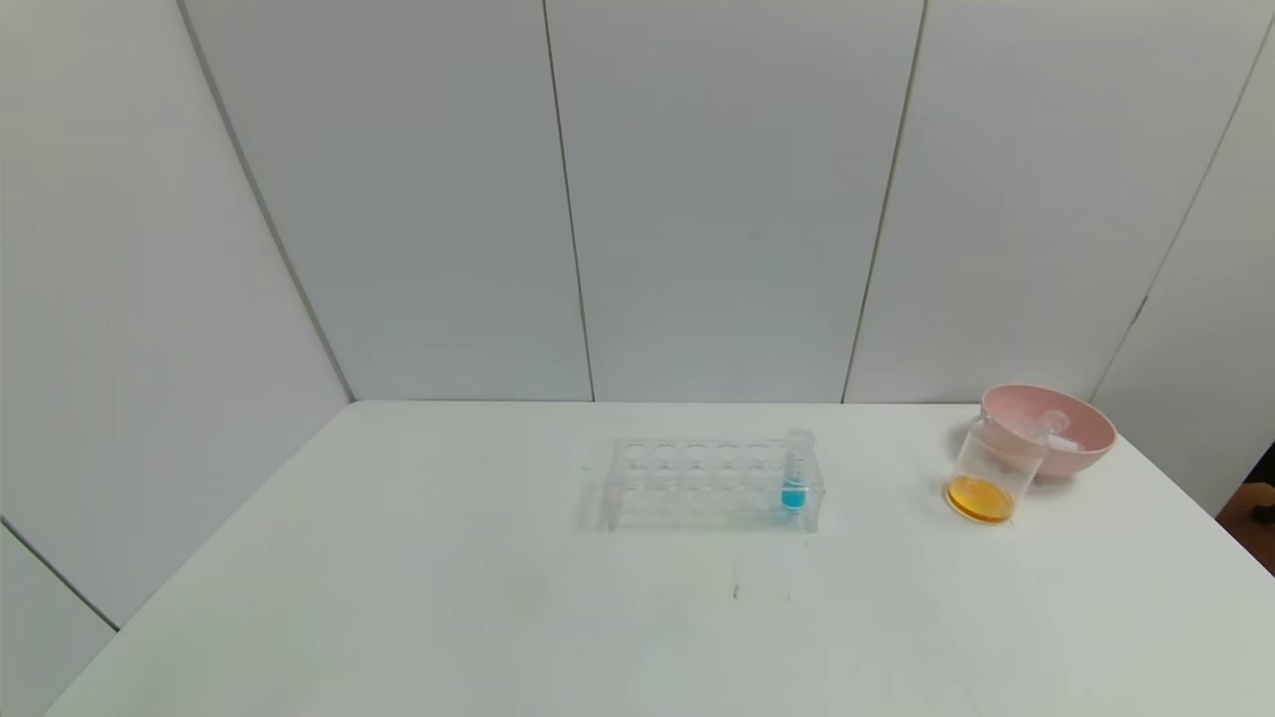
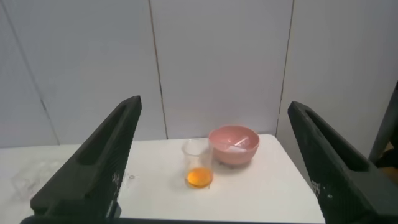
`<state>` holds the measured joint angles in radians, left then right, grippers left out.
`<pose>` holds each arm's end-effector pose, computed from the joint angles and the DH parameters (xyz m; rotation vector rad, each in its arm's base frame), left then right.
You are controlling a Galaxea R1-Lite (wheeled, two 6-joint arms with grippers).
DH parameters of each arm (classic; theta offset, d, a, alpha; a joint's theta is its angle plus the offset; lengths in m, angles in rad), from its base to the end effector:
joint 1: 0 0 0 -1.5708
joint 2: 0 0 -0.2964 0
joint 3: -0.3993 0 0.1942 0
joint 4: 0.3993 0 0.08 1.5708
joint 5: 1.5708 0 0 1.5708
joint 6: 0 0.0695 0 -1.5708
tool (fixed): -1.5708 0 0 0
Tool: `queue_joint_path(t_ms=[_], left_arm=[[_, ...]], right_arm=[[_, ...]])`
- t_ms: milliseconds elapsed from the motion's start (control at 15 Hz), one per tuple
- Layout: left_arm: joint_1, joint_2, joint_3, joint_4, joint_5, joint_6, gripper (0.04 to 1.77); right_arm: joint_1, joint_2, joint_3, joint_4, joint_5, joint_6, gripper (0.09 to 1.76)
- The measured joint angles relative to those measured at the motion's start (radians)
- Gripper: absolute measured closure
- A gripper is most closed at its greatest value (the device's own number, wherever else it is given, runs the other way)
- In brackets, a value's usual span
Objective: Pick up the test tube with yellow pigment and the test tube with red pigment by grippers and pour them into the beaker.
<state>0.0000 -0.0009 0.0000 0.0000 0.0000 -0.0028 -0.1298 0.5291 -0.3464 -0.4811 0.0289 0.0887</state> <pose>0.0320 0.0000 0.0755 -0.0028 -0.0009 0.0000 0.0763 -0.0079 0.2353 0.0643 -0.3018 -0.0869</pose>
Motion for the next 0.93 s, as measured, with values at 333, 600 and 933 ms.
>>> queue_joint_path(t_ms=[333,600,933], left_arm=[[0.0,0.0,0.0,0.0,0.0,0.0,0.05],[0.0,0.0,0.0,0.0,0.0,0.0,0.05],[0.0,0.0,0.0,0.0,0.0,0.0,0.05]], right_arm=[[0.119,-0.262,0.233,0.106,-0.054,-0.084,0.16],[0.134,-0.396,0.336,0.289,-0.05,-0.114,0.15],[0.131,-0.514,0.346,0.485,-0.034,-0.114,0.15]])
